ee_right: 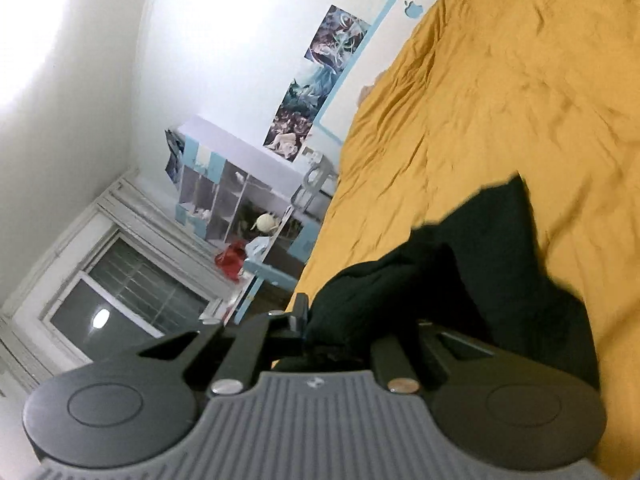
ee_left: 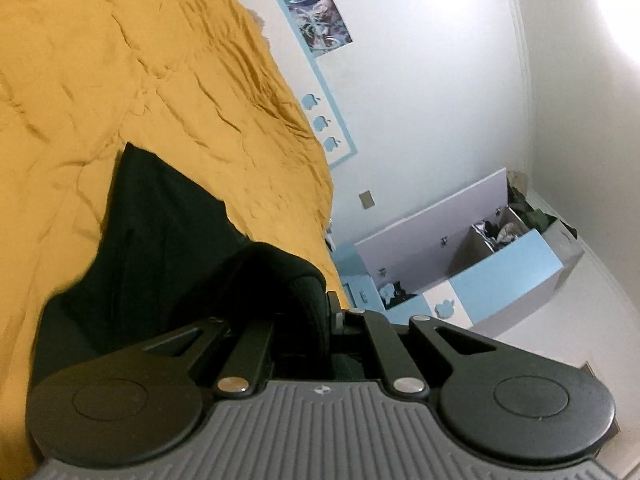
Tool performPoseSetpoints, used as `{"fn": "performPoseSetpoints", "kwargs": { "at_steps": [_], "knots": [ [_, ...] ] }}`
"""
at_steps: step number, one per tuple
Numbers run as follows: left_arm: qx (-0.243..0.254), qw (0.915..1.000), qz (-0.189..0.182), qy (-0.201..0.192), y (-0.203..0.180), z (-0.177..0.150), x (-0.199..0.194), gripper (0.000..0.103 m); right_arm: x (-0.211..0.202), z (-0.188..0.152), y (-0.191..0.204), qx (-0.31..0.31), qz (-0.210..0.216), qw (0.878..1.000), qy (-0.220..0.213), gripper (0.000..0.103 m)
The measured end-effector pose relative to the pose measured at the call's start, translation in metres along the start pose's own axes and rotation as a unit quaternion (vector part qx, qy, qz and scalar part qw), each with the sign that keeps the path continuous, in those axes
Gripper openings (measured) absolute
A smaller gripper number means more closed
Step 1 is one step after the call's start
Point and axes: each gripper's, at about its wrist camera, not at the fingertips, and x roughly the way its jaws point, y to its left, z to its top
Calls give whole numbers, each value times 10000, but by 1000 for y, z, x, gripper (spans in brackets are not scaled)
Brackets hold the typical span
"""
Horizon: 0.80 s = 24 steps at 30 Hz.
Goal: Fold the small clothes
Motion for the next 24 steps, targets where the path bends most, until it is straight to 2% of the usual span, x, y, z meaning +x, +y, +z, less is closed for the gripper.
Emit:
{"fn": "performPoseSetpoints", "kwargs": {
  "at_steps": [4,8,9,11,13,14,15,17,20,21,24],
  "knots": [
    [-21,9996,261,39,28,31,35,5,54,33,-24,34,-197,9998,35,3],
    [48,9989,450,139,53,52,64,5,97,48,-51,124,-476,9988,45,3],
    [32,9986,485,208,61,55,71,5,107,51,-60,176,-597,9980,45,3],
    [-137,9959,780,427,82,62,88,9,124,55,-76,238,-949,9952,56,4],
    [-596,9900,1150,562,107,74,98,10,138,57,-95,532,-1364,9892,42,23],
    [-820,9869,1241,624,114,81,97,10,137,57,-101,679,-1491,9864,-113,40],
    [-936,9862,1218,617,116,88,95,10,132,57,-102,779,-1664,9821,-408,52],
    [-837,9897,1095,374,102,101,78,18,120,62,-100,844,-1671,9792,-777,64],
    [-424,9959,751,-263,70,111,38,41,103,67,-87,630,-1475,9847,-688,65],
    [-375,9968,652,-273,61,109,27,48,96,65,-78,460,-1553,9848,-634,66],
    [-241,9969,744,97,37,84,4,48,63,49,-59,400,-1730,9830,-464,67]
  ]
}}
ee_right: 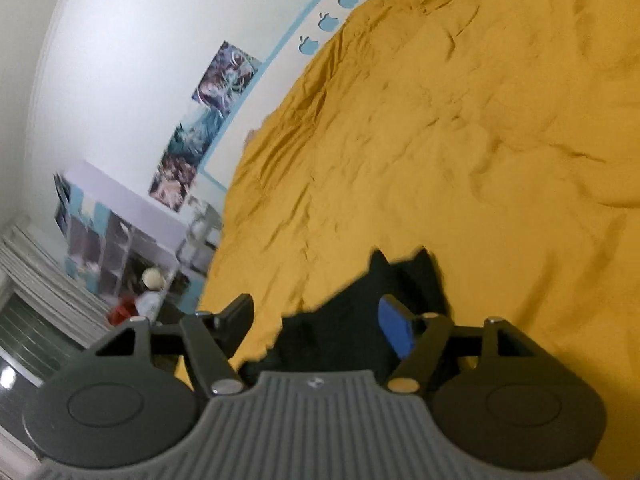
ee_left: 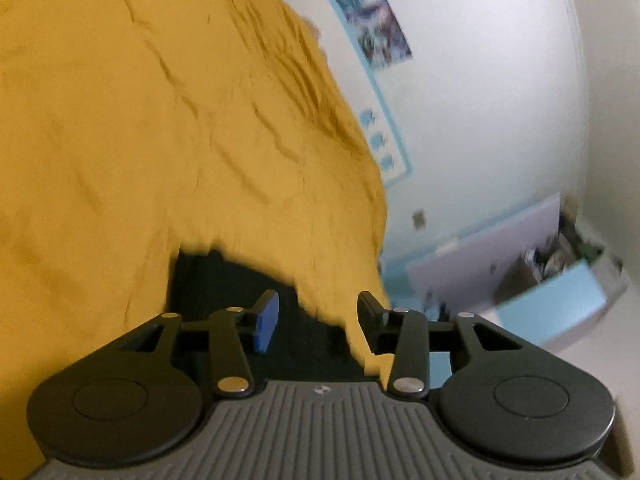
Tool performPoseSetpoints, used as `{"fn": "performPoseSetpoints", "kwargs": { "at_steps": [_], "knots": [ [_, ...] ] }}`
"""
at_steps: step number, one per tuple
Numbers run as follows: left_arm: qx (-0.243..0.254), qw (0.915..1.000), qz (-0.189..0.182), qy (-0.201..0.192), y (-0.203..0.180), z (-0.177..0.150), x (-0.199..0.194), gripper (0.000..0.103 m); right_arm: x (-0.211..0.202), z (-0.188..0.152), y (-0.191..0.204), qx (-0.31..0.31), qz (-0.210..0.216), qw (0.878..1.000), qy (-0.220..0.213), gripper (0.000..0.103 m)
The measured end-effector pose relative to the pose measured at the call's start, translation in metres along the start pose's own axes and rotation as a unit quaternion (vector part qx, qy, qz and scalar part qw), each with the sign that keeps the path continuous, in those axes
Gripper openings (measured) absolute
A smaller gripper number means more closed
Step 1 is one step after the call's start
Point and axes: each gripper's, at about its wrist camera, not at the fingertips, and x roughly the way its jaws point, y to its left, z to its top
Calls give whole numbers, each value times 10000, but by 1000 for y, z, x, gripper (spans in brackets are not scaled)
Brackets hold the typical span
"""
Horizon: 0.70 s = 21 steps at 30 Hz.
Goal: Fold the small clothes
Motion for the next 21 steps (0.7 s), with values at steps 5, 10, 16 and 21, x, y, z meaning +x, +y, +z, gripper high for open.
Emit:
{"fn": "performPoseSetpoints", "kwargs": {
  "at_steps": [5,10,16,21],
  "knots": [
    [45,9975,470,526,-24,-93,-36,58,-80,-56,-12,373,-218,9977,521,72],
    [-501,9956,583,536,-20,-167,-57,72,-113,-104,-26,664,-843,9900,920,73],
    [-1209,9872,1037,16,15,-182,-43,72,-106,-115,-39,1060,-902,9884,606,73],
    [-1442,9802,1321,-321,29,-168,-23,72,-83,-111,-44,1246,-854,9880,308,77]
  ]
}}
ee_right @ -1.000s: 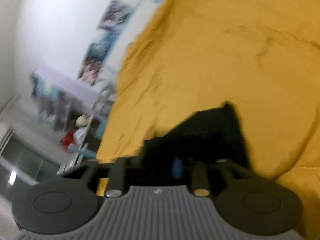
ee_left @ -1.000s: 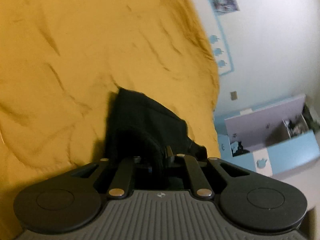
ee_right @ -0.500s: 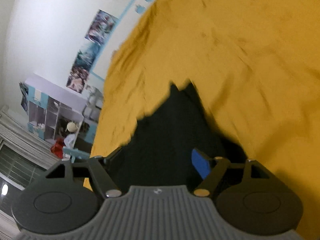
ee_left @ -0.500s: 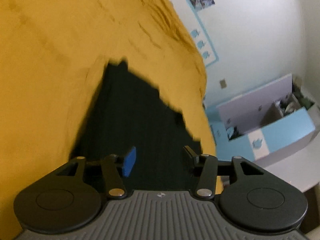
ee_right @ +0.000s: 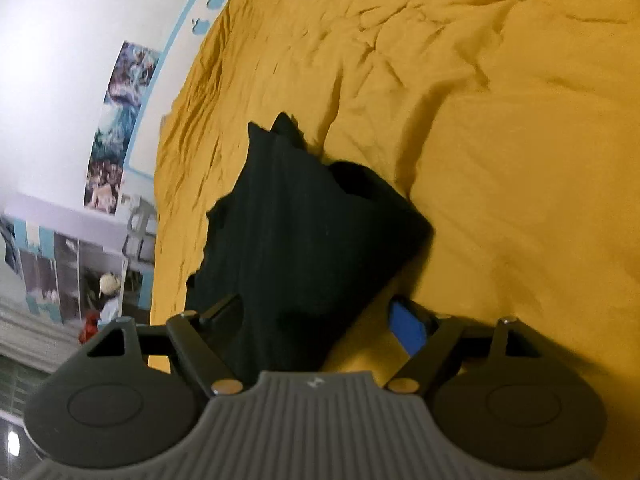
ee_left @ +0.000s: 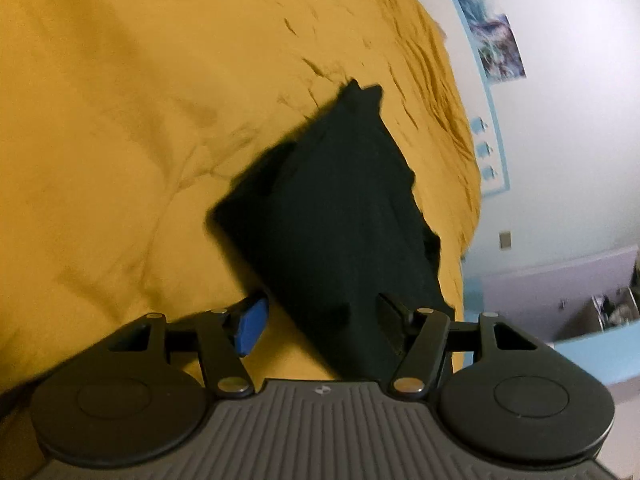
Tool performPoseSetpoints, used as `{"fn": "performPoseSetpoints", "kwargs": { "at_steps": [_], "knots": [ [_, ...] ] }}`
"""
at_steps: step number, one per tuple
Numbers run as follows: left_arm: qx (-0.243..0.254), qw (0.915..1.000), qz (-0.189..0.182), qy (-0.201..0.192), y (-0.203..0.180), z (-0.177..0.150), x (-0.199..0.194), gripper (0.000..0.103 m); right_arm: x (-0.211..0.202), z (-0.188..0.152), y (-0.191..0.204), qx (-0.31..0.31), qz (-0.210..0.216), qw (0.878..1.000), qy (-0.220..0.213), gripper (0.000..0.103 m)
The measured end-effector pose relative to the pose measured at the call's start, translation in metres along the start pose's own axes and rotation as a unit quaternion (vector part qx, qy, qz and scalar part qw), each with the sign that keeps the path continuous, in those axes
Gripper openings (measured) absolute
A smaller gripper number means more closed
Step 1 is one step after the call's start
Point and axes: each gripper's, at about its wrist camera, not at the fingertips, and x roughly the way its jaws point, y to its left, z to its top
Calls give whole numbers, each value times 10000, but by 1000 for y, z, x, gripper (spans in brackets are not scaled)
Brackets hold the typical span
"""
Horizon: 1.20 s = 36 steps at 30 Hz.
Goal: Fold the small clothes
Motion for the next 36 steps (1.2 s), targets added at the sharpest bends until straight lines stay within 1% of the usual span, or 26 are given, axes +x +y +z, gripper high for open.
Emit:
{"fn": "performPoseSetpoints", "kwargs": {
  "at_steps": [3,5,6,7,8,9,10,11,12,14,16,17,18,19,20,21,23,26,27,29,31,33,35,36],
  "knots": [
    [-155,9997,91,-157,-1,8,15,72,16,1,6,-85,-19,9998,-154,78],
    [-185,9995,121,-215,-12,11,32,72,26,2,12,-140,-53,9997,-211,79],
    [-164,9996,110,-212,-13,13,35,72,33,3,14,-164,-73,9996,-221,77],
    [-136,9997,56,-173,-14,15,38,68,37,4,17,-191,-108,9995,-231,75],
    [-105,9998,-63,-136,-16,17,41,64,41,4,19,-253,-179,9992,-245,65],
    [-92,9998,-155,-124,-17,18,44,41,45,4,21,-347,-252,9987,-260,44],
    [-122,9997,-159,-128,-16,17,47,19,49,4,21,-391,-301,9985,-232,32],
    [-157,9997,-96,-146,-16,17,47,15,52,5,21,-359,-276,9988,-175,17],
    [-173,9997,-86,-149,-17,18,47,14,54,8,19,-265,-261,9992,-142,13],
    [-27,9998,-85,-161,-23,19,45,12,52,12,23,-265,-247,9993,-86,11],
    [190,9996,-161,-161,-34,21,39,11,46,15,35,-461,-216,9986,-128,10],
    [282,9992,-229,-167,-41,22,35,10,40,16,42,-554,-181,9982,-155,9],
    [374,9986,-330,-166,-49,24,31,9,32,17,52,-667,-113,9975,-225,9],
    [410,9981,-418,-181,-56,23,24,5,26,18,61,-730,-48,9969,-273,9],
    [450,9974,-536,-194,-64,23,17,5,18,19,69,-763,3,9966,-308,8],
    [543,9962,-648,-196,-73,22,9,4,8,19,78,-760,60,9965,-329,8],
    [748,9942,-746,-208,-85,15,-9,4,-14,18,90,-789,195,9960,-375,8],
    [886,9923,-854,-105,-87,-1,-38,4,-57,12,95,-965,301,9940,-407,8],
    [905,9923,-840,-49,-84,-10,-47,4,-71,8,90,-972,304,9941,-362,8],
    [840,9933,-795,82,-70,-28,-63,4,-97,-1,72,-913,178,9953,-271,8],
    [781,9941,-717,208,-52,-47,-74,4,-117,-13,45,-794,19,9966,-210,8],
    [698,9960,-448,344,-30,-61,-76,4,-126,-21,16,-605,-220,9978,-172,8],
    [577,9972,-92,464,-5,-70,-71,4,-126,-30,-16,-219,-316,9992,-51,9],
    [606,9969,7,498,4,-71,-69,7,-124,-33,-31,-61,-358,9993,-52,12]
  ]
}}
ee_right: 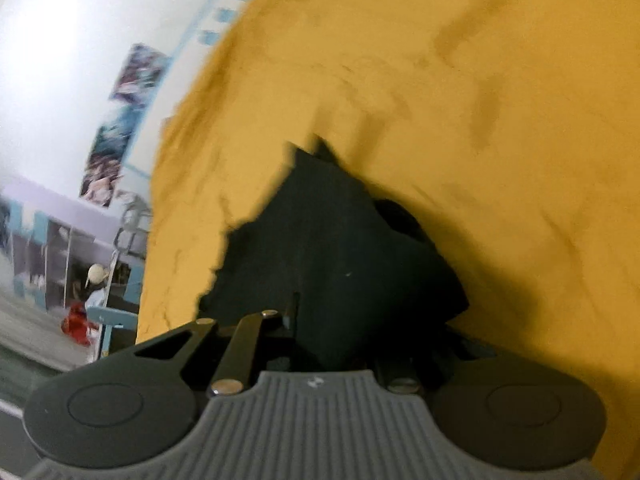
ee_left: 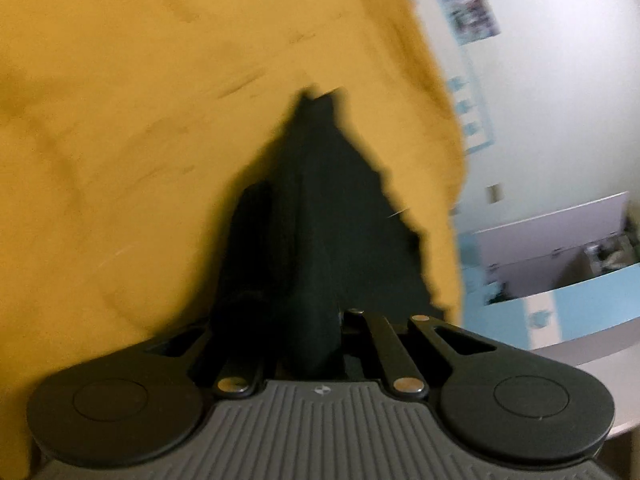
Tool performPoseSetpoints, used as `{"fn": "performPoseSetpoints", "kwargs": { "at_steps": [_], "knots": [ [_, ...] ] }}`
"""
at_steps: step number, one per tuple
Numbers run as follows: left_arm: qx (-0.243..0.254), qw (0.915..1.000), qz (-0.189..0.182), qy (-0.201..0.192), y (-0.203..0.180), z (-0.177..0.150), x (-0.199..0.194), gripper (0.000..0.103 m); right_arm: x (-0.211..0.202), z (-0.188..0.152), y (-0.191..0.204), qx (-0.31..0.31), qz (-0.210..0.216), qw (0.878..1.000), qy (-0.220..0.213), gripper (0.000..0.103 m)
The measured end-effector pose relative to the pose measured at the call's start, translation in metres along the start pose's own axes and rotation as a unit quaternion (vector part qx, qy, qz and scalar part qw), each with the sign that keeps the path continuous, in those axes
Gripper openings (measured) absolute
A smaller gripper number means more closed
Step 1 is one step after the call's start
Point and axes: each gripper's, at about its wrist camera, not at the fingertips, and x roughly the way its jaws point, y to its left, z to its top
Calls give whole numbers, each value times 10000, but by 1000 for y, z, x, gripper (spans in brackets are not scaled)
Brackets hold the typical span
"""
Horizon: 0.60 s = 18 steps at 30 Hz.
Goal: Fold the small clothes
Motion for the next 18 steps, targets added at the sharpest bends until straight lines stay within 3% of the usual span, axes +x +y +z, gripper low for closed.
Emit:
{"fn": "performPoseSetpoints", "kwargs": {
  "at_steps": [2,3,4,6,8,10,13,15,18],
  "knots": [
    [71,10000,-41,-26,5,-1,-6,9,-2,-2,-22,141,261,9996,2,12],
    [104,9999,13,-20,3,1,-13,15,-9,-1,-27,175,328,9993,-15,14],
    [133,9998,108,-32,-1,4,-21,18,-17,1,-28,167,303,9994,-51,18],
    [216,9991,303,-187,-6,10,-45,21,-38,6,-26,30,134,9996,-245,35],
    [370,9976,507,-290,-13,14,-65,26,-61,12,-17,-298,-177,9979,-554,42],
    [635,9947,696,-406,-29,13,-77,26,-86,10,0,-817,-388,9901,-1072,43],
    [1325,9809,1117,-884,-73,4,-88,26,-105,-6,40,-1766,-493,9684,-1693,43],
    [1641,9783,656,-1083,-95,-1,-89,26,-105,-27,73,-2427,-124,9538,-1764,43],
    [1766,9803,-63,-884,-122,-17,-60,27,-84,-65,111,-2965,541,9440,-1341,43]
  ]
}}
